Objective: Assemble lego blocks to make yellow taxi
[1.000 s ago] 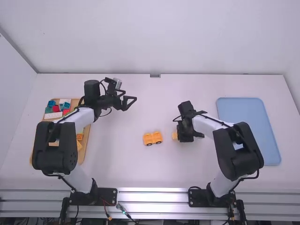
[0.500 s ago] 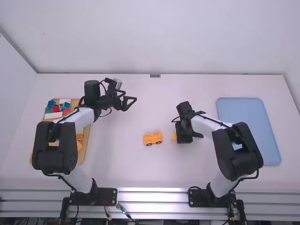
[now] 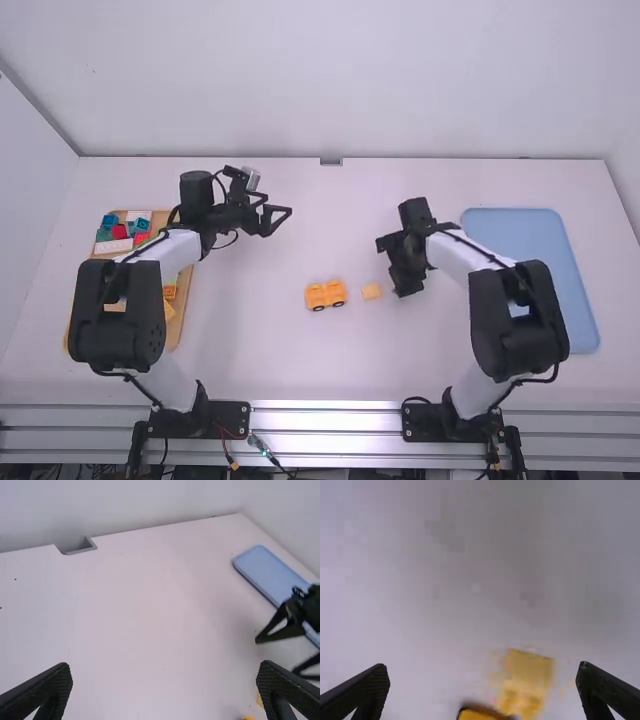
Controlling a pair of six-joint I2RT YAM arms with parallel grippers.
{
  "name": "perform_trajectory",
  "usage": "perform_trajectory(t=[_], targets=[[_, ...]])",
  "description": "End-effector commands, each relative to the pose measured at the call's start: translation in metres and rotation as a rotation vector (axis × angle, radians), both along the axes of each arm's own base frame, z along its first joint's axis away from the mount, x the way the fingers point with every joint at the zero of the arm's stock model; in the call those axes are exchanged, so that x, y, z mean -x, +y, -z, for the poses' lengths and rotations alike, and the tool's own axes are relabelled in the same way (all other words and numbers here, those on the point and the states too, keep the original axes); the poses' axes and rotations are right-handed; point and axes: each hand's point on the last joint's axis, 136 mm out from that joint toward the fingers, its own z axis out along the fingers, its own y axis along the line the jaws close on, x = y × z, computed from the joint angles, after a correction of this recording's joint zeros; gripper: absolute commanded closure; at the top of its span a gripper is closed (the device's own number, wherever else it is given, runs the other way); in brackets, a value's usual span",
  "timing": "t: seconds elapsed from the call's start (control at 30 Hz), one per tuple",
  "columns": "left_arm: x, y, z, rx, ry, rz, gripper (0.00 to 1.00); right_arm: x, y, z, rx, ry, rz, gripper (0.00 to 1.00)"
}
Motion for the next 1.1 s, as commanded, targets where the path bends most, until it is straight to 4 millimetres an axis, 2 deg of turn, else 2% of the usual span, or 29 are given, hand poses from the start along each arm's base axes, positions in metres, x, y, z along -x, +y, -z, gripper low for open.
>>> perform_trajectory(t=[0.0, 0.07, 0.17, 0.2, 0.27, 0.3, 0.37, 0.47, 0.53, 0.57, 0.6, 0.67, 0.7, 0.77, 0.8, 0.93, 1.0, 1.03, 1.07], targets=[[0.000, -0.002, -0.002, 0.007, -0.002, 0.008, 0.01, -0.031, 0.022, -0.059, -0.105, -0.274, -0.384, 0.01], [0.000, -0.002, -0.002, 0.007, -0.002, 0.008, 0.01, -0.044, 0.032, -0.092, -0.150, -0.455, -0.619, 0.01], [0.000, -0.002, -0.003, 0.008, -0.006, 0.010, 0.01, -0.044, 0.046, -0.130, -0.088, -0.777, -1.100, 0.01], [0.000, -0.002, -0.003, 0.008, -0.008, 0.010, 0.01, -0.044, 0.047, -0.133, -0.063, -0.822, -1.167, 0.01], [-0.001, -0.002, -0.004, 0.009, -0.017, 0.011, 0.01, -0.051, 0.044, -0.133, 0.140, -0.997, -1.484, 0.01], [-0.001, -0.002, -0.005, 0.010, -0.017, 0.013, 0.01, -0.052, 0.043, -0.132, 0.179, -1.011, -1.531, 0.01], [0.002, -0.005, -0.003, 0.018, -0.001, 0.027, 0.01, -0.067, 0.031, -0.127, 0.433, -1.073, -1.777, 0.01], [0.014, -0.013, -0.004, 0.025, -0.022, 0.111, 0.01, -0.081, 0.031, -0.136, 0.563, -1.163, -1.864, 0.01], [0.035, -0.026, -0.003, 0.006, -0.103, 0.265, 0.01, -0.078, 0.036, -0.138, 0.534, -1.196, -1.874, 0.01], [0.035, -0.026, -0.003, 0.006, -0.103, 0.265, 0.01, -0.078, 0.036, -0.138, 0.534, -1.196, -1.874, 0.01], [0.049, -0.036, -0.002, -0.010, -0.158, 0.358, 0.01, -0.066, 0.043, -0.135, 0.495, -1.229, -1.956, 0.01], [0.064, -0.044, 0.004, -0.035, -0.206, 0.443, 0.01, -0.039, 0.050, -0.130, 0.404, -1.313, -2.119, 0.01], [0.068, -0.046, 0.005, -0.040, -0.218, 0.464, 0.01, -0.031, 0.051, -0.129, 0.373, -1.342, -2.157, 0.01], [0.084, -0.058, 0.014, -0.080, -0.259, 0.548, 0.01, 0.004, 0.052, -0.130, 0.228, -1.494, -2.274, 0.01], [0.088, -0.061, 0.016, -0.088, -0.266, 0.567, 0.01, 0.012, 0.051, -0.131, 0.197, -1.532, -2.293, 0.01], [0.108, -0.079, 0.023, -0.114, -0.304, 0.669, 0.01, 0.030, 0.045, -0.124, 0.092, -1.651, -2.331, 0.01], [0.116, -0.085, 0.027, -0.133, -0.314, 0.705, 0.01, 0.031, 0.041, -0.114, 0.053, -1.665, -2.326, 0.01], [0.121, -0.091, 0.035, -0.167, -0.315, 0.728, 0.01, 0.032, 0.041, -0.099, 0.009, -1.654, -2.334, 0.01], [0.122, -0.092, 0.037, -0.174, -0.315, 0.732, 0.01, 0.032, 0.041, -0.096, -0.004, -1.649, -2.332, 0.01]])
